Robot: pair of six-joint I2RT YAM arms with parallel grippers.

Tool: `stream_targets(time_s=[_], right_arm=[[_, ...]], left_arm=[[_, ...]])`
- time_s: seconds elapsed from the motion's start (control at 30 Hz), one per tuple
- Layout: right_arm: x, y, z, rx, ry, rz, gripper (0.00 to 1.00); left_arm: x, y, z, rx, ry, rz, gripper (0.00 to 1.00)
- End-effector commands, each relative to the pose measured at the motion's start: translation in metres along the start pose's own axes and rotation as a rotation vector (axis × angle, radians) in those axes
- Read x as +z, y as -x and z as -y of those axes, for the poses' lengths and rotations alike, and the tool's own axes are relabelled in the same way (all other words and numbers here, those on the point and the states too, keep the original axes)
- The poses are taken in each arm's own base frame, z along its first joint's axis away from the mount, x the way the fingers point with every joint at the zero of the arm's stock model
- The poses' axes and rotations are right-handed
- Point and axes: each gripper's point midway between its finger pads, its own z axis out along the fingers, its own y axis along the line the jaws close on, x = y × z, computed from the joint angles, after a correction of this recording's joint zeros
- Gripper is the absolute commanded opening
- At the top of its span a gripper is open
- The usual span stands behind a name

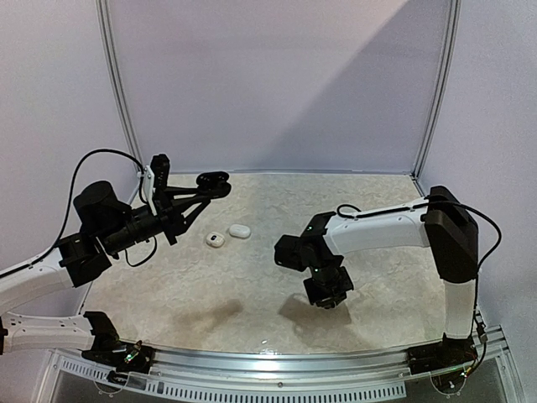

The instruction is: Insert the wireless bluetooth earbuds into the charging case

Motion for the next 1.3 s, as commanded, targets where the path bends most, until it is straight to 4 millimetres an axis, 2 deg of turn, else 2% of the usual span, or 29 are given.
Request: stream_targets(time_s=[0.0,0.17,0.33,0.5,0.67,0.77,0.83,1.1,1.17,1.27], right_arm=[[0.004,-0.014,-0.022,-0.03,0.059,-0.077,0.22],[-0.005,-0.028,-0.04,-0.064,0.166,-0.15,0.35],[-0.002,-0.038,-0.038,-0.09,0.191,-0.18,0.37],[0.001,-0.034,-0.042,-0.069,0.245,-0.013,0.35],[0.022,-0.062,-0.039,-0.089,0.199,0.017,0.39],[0.034,-0.086,-0.042,-0.111,0.213,-0.042,0.42],[0.034,-0.093,-0.04,-0.117,0.199,-0.065,0.42],[-0.002,-0.101,-0.053,-0.24,0.28,-0.128,0.47],[-0.013,-0.105,-0.05,-0.284,0.288,-0.155,0.47],[-0.04,-0.099,-0.044,-0.346,0.337,-0.155,0.47]], left_arm=[[-0.001,0.008,-0.001,0.018,0.005,0.011,0.0],[-0.002,0.008,0.0,0.021,0.004,0.013,0.0],[-0.002,0.008,-0.001,0.023,0.006,0.012,0.0],[-0.003,0.007,-0.002,0.022,0.01,0.01,0.0],[-0.003,0.007,-0.002,0.022,0.011,0.009,0.0],[-0.002,0.006,-0.002,0.022,0.012,0.004,0.0],[-0.002,0.006,-0.002,0.02,0.012,0.003,0.0],[-0.001,0.007,-0.001,0.02,0.003,0.003,0.0],[-0.001,0.008,0.0,0.023,0.0,0.004,0.0],[-0.001,0.007,0.0,0.023,-0.004,0.001,0.0]])
